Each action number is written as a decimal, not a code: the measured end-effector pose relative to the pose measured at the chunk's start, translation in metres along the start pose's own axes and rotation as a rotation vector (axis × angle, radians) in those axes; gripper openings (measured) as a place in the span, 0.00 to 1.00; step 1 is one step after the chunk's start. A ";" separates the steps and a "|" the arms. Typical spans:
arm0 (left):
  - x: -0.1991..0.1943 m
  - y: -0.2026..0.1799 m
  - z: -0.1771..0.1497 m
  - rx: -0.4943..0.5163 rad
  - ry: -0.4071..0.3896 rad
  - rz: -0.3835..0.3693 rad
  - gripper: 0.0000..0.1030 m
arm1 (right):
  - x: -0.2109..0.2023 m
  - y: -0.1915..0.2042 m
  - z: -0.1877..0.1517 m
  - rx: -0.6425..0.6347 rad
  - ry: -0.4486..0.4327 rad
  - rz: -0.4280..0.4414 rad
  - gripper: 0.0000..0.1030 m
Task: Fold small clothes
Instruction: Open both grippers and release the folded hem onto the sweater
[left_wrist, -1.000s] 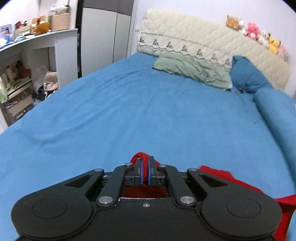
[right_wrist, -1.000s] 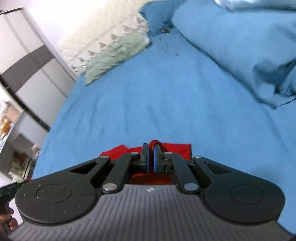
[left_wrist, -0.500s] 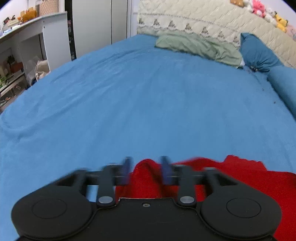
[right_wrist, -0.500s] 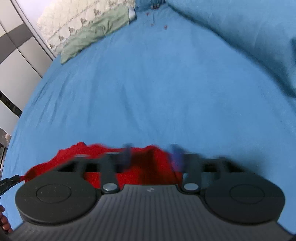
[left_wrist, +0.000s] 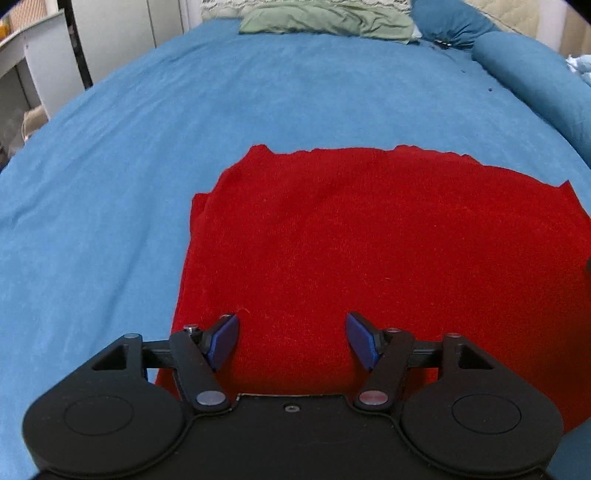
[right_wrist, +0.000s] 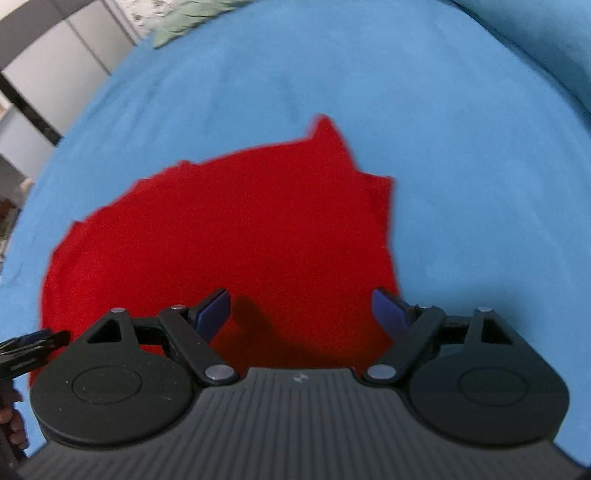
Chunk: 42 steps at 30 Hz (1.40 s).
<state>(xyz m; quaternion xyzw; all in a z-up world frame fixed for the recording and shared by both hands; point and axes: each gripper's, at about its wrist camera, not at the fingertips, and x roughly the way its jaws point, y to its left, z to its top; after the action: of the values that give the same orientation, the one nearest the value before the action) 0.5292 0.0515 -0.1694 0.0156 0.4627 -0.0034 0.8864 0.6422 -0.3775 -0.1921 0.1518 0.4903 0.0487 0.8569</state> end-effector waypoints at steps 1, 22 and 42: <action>0.000 -0.001 0.001 0.004 0.002 0.006 0.69 | 0.000 -0.005 -0.001 0.011 0.000 0.003 0.96; -0.095 -0.089 0.023 0.207 -0.132 -0.015 0.97 | -0.120 -0.002 -0.052 0.003 -0.121 -0.051 1.00; -0.002 -0.148 -0.002 0.139 0.150 -0.114 1.00 | -0.036 -0.015 -0.095 -0.089 -0.066 -0.101 0.77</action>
<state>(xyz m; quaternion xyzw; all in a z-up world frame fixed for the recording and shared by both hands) 0.5233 -0.0961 -0.1731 0.0511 0.5266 -0.0846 0.8444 0.5417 -0.3795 -0.2122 0.0903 0.4663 0.0223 0.8797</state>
